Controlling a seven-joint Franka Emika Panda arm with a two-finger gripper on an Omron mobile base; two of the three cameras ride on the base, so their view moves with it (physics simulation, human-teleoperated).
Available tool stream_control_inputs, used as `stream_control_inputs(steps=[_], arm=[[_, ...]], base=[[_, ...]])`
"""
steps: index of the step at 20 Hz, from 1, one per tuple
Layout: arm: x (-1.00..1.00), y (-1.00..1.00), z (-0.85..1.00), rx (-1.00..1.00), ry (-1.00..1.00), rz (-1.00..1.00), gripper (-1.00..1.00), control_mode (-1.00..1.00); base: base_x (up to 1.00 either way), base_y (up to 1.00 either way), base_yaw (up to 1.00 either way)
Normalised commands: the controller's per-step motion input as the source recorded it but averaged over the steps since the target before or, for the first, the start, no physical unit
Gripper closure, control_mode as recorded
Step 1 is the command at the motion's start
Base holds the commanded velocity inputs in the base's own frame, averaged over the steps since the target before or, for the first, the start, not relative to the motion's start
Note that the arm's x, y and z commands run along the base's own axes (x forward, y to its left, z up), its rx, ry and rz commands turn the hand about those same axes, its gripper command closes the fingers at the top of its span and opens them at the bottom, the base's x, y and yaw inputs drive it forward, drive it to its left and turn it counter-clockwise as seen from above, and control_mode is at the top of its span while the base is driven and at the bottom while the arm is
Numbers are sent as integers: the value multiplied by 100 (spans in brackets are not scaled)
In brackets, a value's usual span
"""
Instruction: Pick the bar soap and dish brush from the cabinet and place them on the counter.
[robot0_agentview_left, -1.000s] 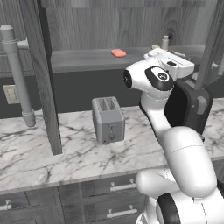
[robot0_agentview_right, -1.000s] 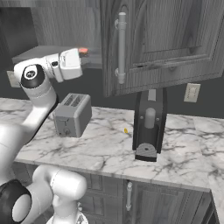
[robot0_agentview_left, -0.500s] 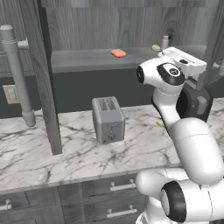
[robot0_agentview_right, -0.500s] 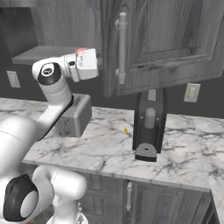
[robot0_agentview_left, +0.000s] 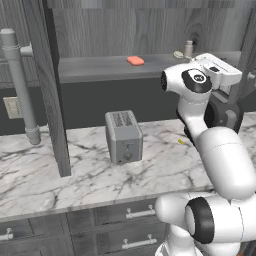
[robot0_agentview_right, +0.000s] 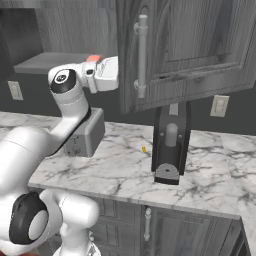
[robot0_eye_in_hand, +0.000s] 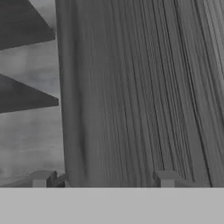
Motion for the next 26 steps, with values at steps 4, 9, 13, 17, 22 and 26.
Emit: stream_control_inputs(steps=[4, 9, 13, 17, 22, 26], arm=[[-26, -67, -2, 1, -2, -15, -100, -100], [-33, -63, -1, 0, -4, -14, -100, -100], [-37, -64, 0, 1, -5, -13, -100, -100], [-40, -66, 0, 2, -5, -11, -100, -100], [-48, -61, 0, 3, -5, -10, -100, -100], [-50, -58, 0, 5, -2, 0, -100, -100]], base=[[0, 0, 0], [0, 0, 0], [0, 0, 0], [0, 0, 0], [0, 0, 0], [0, 0, 0]])
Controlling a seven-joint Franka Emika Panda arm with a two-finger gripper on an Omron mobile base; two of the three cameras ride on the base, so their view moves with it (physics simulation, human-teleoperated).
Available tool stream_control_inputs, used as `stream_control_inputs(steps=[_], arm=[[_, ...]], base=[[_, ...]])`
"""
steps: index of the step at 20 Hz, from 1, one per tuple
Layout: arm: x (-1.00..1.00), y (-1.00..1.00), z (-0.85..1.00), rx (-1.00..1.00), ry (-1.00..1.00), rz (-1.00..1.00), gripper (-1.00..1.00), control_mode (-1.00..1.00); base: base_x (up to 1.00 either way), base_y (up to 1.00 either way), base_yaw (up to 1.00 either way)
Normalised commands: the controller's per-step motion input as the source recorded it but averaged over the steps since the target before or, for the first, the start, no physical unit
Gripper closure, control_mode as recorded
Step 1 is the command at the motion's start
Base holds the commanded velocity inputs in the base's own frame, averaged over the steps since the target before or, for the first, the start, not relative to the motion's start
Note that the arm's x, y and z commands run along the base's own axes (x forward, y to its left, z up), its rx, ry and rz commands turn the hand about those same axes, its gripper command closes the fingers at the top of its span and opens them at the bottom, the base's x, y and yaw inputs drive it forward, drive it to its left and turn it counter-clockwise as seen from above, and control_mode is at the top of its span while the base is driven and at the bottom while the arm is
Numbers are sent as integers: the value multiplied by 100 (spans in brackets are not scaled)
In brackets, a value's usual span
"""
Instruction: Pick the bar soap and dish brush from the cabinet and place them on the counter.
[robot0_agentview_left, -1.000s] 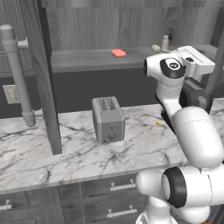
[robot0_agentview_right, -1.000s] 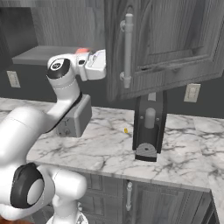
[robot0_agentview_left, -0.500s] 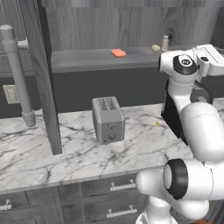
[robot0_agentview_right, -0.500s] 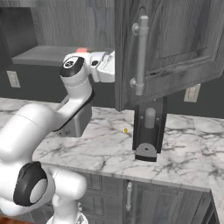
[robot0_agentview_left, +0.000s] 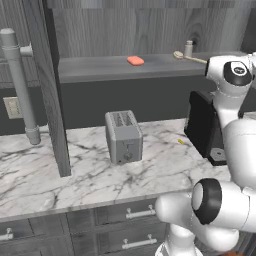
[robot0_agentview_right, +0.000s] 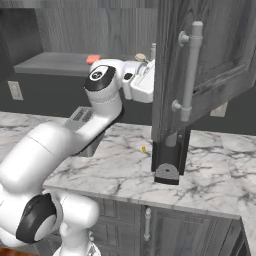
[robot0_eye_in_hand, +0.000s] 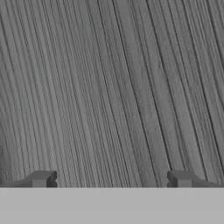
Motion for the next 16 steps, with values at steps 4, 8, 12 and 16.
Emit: stream_control_inputs(steps=[4, 8, 12, 16], arm=[[-43, -49, 0, 5, 0, 7, -100, -100], [-31, -44, -2, 3, 0, 13, -100, -100], [-25, -38, -3, 2, 0, 13, -100, -100], [-20, -33, -3, 1, 0, 13, -100, -100]], base=[[0, 0, 0], [0, 0, 0], [0, 0, 0], [0, 0, 0]])
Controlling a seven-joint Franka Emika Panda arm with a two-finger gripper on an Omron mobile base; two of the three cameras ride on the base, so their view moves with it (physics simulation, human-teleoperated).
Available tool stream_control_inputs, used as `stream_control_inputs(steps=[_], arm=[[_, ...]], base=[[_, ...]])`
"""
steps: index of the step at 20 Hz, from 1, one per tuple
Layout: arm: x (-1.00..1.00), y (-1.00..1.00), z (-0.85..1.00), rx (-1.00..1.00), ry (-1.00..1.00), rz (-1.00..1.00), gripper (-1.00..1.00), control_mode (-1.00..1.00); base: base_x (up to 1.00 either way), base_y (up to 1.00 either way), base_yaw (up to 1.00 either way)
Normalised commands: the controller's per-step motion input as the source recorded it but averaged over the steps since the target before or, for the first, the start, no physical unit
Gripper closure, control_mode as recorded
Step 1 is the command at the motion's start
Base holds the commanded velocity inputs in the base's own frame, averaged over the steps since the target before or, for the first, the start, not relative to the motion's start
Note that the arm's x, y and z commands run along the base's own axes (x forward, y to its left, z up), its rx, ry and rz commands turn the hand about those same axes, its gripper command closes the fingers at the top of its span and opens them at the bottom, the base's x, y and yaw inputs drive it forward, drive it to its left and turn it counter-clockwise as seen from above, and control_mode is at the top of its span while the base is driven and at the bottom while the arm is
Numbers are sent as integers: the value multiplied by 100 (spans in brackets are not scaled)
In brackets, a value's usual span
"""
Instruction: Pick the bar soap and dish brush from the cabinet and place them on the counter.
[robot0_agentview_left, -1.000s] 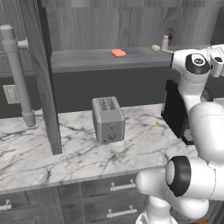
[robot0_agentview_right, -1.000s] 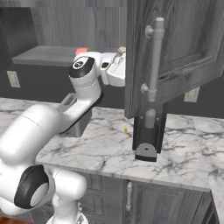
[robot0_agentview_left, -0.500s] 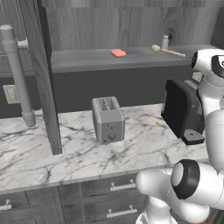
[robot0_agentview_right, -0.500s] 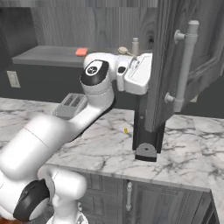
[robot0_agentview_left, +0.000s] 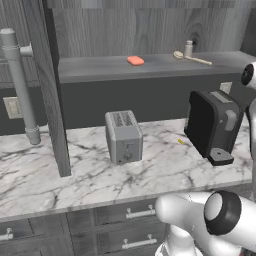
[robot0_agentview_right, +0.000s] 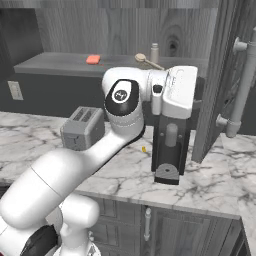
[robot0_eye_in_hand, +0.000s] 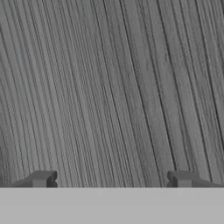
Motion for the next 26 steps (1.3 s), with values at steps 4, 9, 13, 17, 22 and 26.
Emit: stream_control_inputs(steps=[4, 9, 13, 17, 22, 26], arm=[[-8, -28, -3, 1, 0, 12, -100, -100], [8, -22, -4, 1, 0, 7, -100, -100], [23, -15, -4, 0, 0, 3, -100, -100], [1, 0, -2, 0, 0, 7, -100, -100], [-18, 23, 0, 0, 0, 14, -100, -100], [-27, 31, 0, 0, 0, 15, -100, -100]], base=[[0, 0, 0], [0, 0, 0], [0, 0, 0], [0, 0, 0], [0, 0, 0], [0, 0, 0]])
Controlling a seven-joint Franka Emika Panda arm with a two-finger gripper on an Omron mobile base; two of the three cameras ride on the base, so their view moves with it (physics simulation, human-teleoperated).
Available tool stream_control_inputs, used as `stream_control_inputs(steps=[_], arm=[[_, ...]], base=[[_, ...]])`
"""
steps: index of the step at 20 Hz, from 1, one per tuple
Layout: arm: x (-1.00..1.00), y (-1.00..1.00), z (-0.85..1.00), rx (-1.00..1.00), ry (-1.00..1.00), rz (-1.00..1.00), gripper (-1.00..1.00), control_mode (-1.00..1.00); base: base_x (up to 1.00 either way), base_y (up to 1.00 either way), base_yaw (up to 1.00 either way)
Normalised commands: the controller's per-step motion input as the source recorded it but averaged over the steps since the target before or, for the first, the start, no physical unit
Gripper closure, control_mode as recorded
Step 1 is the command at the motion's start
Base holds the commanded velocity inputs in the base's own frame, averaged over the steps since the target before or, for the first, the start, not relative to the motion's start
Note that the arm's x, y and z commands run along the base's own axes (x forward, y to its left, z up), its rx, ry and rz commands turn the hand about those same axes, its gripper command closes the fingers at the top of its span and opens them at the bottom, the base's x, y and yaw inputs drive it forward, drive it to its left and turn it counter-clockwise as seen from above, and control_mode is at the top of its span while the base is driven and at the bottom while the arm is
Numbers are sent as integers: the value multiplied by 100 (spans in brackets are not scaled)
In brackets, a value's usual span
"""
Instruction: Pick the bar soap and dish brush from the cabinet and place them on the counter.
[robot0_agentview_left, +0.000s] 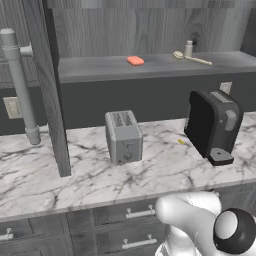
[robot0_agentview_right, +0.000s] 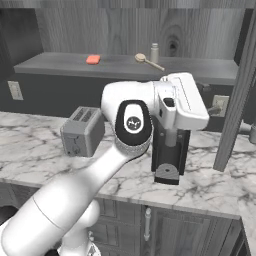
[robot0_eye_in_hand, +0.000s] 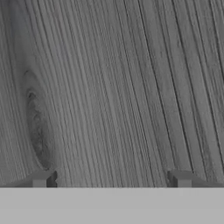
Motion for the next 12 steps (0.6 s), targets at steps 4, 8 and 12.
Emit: stream_control_inputs(steps=[4, 8, 12], arm=[[-32, 37, 0, 0, 0, 16, -100, -100], [-31, 46, 0, 0, 0, 18, -100, -100], [-25, 55, 0, 0, 0, 21, -100, -100]], base=[[0, 0, 0], [0, 0, 0], [0, 0, 0]])
